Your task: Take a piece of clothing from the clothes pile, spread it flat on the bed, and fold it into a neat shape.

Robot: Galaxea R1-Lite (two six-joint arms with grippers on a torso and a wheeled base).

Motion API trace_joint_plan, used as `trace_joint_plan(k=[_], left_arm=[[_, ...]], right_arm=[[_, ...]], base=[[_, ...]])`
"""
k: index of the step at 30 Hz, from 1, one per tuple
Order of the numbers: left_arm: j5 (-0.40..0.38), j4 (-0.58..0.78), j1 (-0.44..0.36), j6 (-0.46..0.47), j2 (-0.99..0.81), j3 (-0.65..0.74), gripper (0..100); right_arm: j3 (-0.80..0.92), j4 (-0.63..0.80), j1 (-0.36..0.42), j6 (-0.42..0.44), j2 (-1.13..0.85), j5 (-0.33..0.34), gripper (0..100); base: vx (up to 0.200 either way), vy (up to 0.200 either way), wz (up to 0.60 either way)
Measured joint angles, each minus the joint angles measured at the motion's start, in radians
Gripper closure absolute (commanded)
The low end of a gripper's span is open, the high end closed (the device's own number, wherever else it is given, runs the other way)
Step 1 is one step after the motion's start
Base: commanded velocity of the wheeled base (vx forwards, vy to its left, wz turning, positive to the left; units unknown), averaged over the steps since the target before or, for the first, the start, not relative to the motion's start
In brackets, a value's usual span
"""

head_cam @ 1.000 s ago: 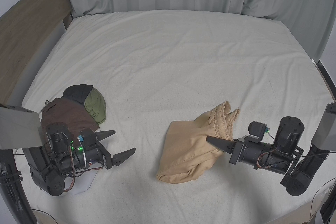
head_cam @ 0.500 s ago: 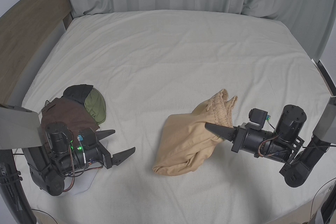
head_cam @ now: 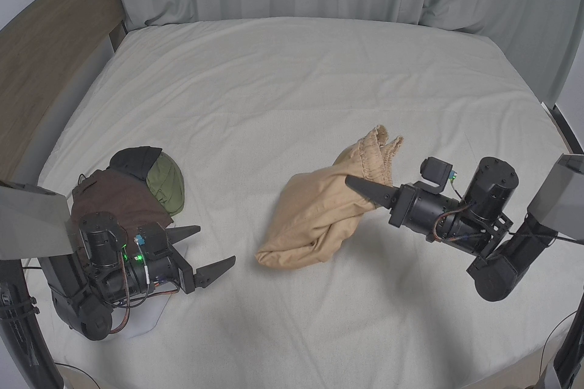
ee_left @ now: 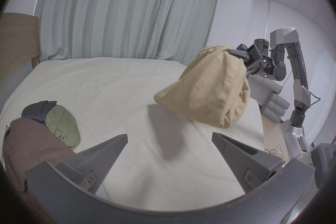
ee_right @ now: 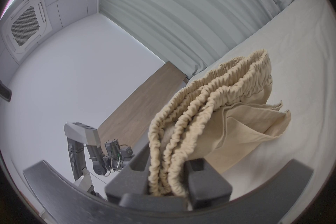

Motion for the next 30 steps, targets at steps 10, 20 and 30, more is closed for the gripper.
trace_joint_plan(k=[10,20,30], left_arm=[[0.001,0.0,-0.007,0.0,0.002,0.006,0],[0.001,0.0,-0.012,0.0,0.003,0.011,0],[0.0,0.0,-0.012,0.0,0.003,0.013,0]], right_arm=[[-0.231,0.059,-0.032,0.047,0.114,0.0,100],[-0.428,0.162,-0.067,0.055,0.21,0.001,100],[-0.582,0.236,-0.09,0.067,0.265,-0.001,100]], base=[[0.0,0.0,0.0],[0.0,0.0,0.0],[0.0,0.0,0.0]])
